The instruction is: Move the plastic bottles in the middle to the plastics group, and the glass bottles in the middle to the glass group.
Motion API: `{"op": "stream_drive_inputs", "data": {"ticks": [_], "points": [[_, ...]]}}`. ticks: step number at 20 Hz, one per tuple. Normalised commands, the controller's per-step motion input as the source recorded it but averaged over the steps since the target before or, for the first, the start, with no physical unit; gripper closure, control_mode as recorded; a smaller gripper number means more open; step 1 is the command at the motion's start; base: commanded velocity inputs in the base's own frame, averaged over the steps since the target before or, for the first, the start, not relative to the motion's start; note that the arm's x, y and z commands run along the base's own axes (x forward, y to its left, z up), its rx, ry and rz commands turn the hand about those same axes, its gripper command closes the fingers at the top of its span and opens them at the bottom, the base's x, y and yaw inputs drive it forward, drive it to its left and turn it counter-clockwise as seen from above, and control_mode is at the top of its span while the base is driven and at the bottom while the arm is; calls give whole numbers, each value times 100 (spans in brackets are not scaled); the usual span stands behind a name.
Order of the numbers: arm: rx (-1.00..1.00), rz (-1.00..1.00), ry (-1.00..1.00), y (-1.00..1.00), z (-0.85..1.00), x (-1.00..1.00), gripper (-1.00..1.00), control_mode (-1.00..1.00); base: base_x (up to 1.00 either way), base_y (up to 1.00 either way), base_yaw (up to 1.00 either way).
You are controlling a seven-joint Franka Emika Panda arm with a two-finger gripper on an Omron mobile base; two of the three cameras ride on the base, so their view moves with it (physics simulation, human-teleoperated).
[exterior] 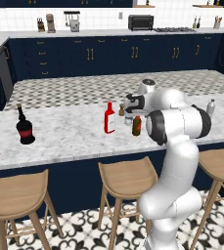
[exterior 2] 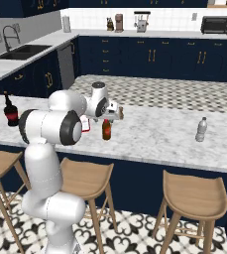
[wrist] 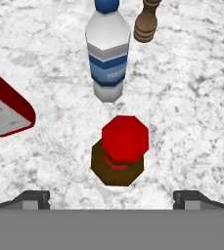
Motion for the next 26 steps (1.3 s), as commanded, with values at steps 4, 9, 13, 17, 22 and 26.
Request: {"op": "stream_drive_inputs", "data": {"ticks": [4,9,13,17,22,26], "points": [[0,0,0,-2,-11,28,-100,-100,0,0,0],[0,0,0,0,-22,5,-100,-100,0,0,0],[0,0,0,0,-22,14,-100,-100,0,0,0],[0,0,0,0,-10,17,-100,-100,0,0,0],[0,0,-1,-1,-8,4,-100,-100,0,0,0],[0,1,-7,-3,-16,0,-100,-100,0,0,0]]}}
